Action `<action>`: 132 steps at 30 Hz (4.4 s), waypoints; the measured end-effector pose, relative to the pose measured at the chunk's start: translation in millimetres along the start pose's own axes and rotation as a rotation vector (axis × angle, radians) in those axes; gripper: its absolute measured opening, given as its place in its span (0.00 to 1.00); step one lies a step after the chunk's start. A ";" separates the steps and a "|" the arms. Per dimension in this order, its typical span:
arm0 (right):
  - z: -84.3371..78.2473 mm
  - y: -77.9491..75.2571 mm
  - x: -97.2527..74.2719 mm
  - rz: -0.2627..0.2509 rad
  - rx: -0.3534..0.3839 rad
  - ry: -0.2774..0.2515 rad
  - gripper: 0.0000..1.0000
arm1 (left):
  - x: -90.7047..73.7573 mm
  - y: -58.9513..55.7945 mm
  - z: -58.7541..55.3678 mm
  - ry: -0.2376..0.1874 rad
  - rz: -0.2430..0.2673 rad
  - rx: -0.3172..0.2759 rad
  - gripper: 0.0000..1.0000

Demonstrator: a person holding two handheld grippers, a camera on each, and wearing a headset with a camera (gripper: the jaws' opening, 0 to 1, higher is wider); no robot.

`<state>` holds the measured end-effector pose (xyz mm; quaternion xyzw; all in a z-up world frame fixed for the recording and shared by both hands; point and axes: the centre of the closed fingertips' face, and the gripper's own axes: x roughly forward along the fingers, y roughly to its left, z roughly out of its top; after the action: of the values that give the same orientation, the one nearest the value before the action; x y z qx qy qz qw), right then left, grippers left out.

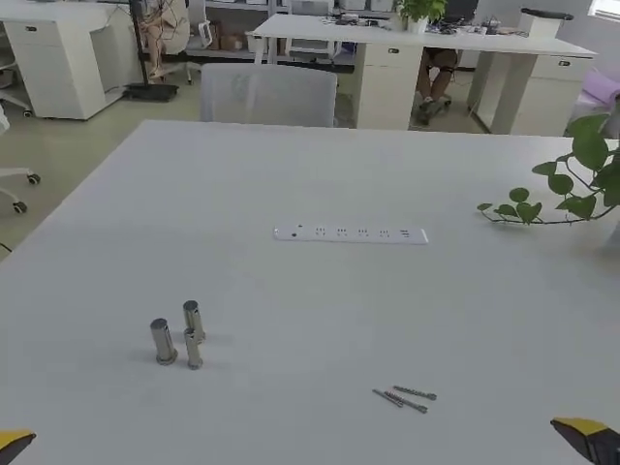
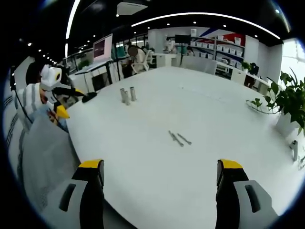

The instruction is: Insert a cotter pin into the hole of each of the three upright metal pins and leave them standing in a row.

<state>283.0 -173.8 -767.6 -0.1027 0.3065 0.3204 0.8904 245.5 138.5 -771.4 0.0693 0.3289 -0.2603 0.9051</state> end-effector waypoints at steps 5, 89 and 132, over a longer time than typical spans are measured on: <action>1.8 -1.2 -0.2 -0.006 0.001 -0.001 0.99 | 2.4 4.3 -4.9 0.018 0.008 0.010 0.98; -8.5 6.6 4.6 -0.011 0.065 0.062 0.98 | 155.0 72.8 56.4 0.015 0.083 -0.093 0.30; -18.0 8.5 5.9 0.014 0.112 0.060 0.96 | 170.5 93.4 56.2 0.026 0.269 -0.170 0.07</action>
<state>272.5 -171.1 -785.3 -0.0602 0.3513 0.3059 0.8828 435.7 129.0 -839.8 0.0392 0.3490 -0.1069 0.9302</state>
